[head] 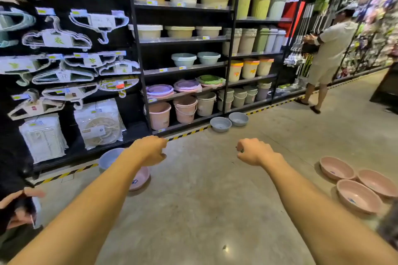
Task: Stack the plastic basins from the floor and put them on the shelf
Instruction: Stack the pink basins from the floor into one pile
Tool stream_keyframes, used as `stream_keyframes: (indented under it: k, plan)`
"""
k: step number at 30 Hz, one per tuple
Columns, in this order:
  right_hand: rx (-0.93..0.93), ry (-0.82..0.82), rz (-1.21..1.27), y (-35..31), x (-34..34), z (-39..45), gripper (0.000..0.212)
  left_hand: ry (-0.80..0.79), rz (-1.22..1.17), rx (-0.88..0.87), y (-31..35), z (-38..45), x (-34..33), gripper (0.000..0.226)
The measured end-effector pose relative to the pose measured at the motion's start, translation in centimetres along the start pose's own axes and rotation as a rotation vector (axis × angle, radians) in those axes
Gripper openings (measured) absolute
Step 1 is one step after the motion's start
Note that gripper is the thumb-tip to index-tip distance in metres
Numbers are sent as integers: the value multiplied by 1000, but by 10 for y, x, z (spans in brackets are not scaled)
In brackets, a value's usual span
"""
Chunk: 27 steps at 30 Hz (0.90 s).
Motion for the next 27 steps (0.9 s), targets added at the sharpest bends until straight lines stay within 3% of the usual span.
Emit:
stream_keyframes:
  k: [4, 18, 27]
  plan:
    - [-111, 50, 35, 52, 8, -12, 36, 17, 15, -124, 49, 48, 8, 43]
    - [-709, 216, 264, 365, 36, -85, 32, 76, 27, -714, 385, 211, 85, 46]
    - [-797, 274, 375, 461, 56, -36, 40, 57, 55, -844, 517, 299, 126, 47]
Point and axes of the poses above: each hand's wrist, its own z-axis towards the middle knuckle, its own x-axis out of the back of the hand, y = z × x, the point moved 10 cm from there along z, towards the middle knuckle, and after that the axes turned 13 degrees about z, right-handed, at the moved point
